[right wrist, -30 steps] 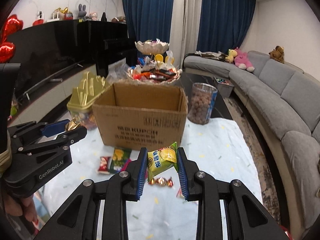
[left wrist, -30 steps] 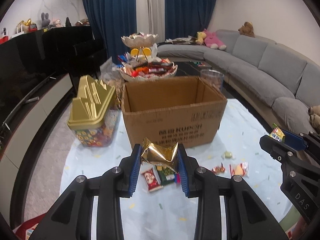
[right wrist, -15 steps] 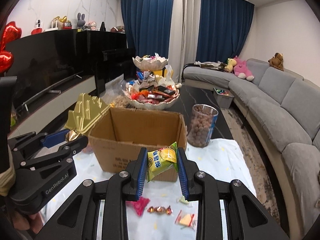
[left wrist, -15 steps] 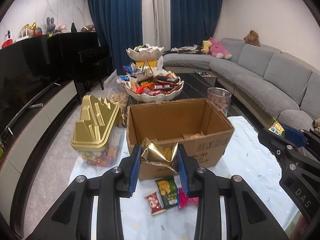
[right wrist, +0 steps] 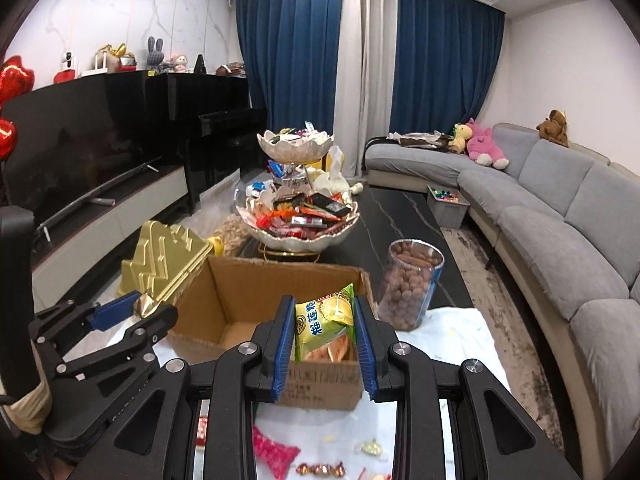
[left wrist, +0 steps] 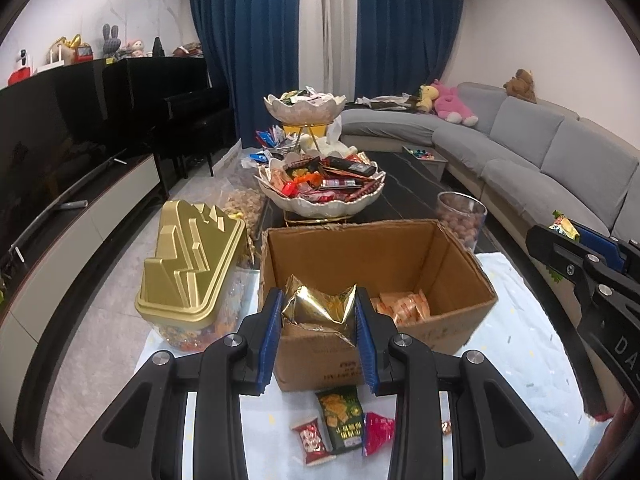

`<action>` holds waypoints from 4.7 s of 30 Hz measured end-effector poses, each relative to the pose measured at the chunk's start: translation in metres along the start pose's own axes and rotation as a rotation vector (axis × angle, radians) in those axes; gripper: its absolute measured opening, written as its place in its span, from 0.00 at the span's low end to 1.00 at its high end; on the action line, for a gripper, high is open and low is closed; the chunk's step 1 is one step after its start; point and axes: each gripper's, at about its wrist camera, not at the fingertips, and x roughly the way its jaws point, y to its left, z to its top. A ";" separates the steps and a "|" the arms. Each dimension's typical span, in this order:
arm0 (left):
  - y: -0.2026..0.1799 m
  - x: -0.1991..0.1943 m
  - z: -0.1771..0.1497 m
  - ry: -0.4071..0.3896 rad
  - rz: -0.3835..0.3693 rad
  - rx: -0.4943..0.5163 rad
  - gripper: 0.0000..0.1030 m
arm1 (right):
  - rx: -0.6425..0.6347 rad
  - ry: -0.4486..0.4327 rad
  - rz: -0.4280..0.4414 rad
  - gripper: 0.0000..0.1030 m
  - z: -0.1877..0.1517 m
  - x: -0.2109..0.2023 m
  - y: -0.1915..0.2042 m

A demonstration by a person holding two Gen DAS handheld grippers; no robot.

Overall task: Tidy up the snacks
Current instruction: 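Carry the gold candy with left tool while right tool carries the packet over the box, then open left tool over the box while right tool releases the green-yellow packet inside, then withdraw both open tools from the box, then move left tool to the pink-red packet while right tool approaches the cheese-wedge packet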

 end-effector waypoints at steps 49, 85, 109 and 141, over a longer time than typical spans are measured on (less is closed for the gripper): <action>0.017 0.087 0.024 0.076 0.048 -0.016 0.72 | 0.028 0.121 0.014 0.68 0.026 0.109 -0.002; -0.027 -0.008 0.032 -0.036 0.011 0.038 0.90 | 0.094 0.029 -0.103 0.76 0.024 0.006 -0.057; -0.054 -0.033 -0.019 -0.046 -0.039 0.094 0.90 | 0.148 0.031 -0.162 0.76 -0.033 -0.036 -0.076; -0.078 0.018 -0.123 0.029 -0.096 0.198 0.90 | 0.187 0.163 -0.203 0.76 -0.150 -0.001 -0.084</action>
